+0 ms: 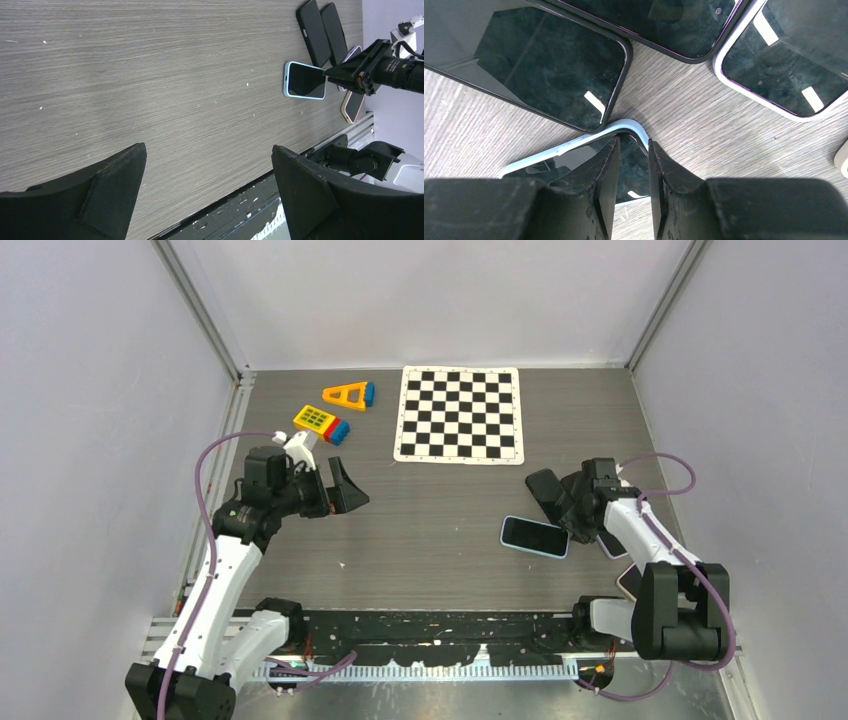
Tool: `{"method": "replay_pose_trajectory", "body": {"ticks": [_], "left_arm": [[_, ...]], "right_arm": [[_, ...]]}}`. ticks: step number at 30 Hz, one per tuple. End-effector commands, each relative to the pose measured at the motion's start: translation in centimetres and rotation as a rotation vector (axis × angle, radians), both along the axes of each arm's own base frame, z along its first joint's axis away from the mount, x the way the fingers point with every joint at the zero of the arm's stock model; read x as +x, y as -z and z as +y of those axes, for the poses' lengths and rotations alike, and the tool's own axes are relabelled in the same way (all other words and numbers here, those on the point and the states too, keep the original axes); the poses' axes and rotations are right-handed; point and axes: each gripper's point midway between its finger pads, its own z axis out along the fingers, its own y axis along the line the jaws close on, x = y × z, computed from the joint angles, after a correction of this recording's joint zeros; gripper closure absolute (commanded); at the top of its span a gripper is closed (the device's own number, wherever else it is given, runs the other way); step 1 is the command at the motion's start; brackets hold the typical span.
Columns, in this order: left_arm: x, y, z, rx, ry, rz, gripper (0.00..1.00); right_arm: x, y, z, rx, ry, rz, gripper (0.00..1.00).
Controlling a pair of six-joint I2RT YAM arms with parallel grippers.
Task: Take the phone out of the phone case
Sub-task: Pick up the phone at the center of the board.
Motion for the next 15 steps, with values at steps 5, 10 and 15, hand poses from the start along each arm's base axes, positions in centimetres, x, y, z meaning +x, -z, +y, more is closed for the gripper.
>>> {"method": "replay_pose_trajectory", "body": {"ticks": [5,10,15], "left_arm": [[0.8,-1.3,0.3,0.014,-0.013,-0.058,0.0],[0.9,-1.1,0.4,0.018,-0.016,-0.05,0.0],[0.8,-1.2,0.5,0.019,-0.019,-0.053,0.0]], "right_arm": [[-1.1,1.5,0.1,0.02,0.042,0.089,0.7],[-1.9,2.6,0.3,0.029,0.057,0.153,0.71],[-3.0,4.1,0.4,0.035,0.086,0.23,0.75]]}}
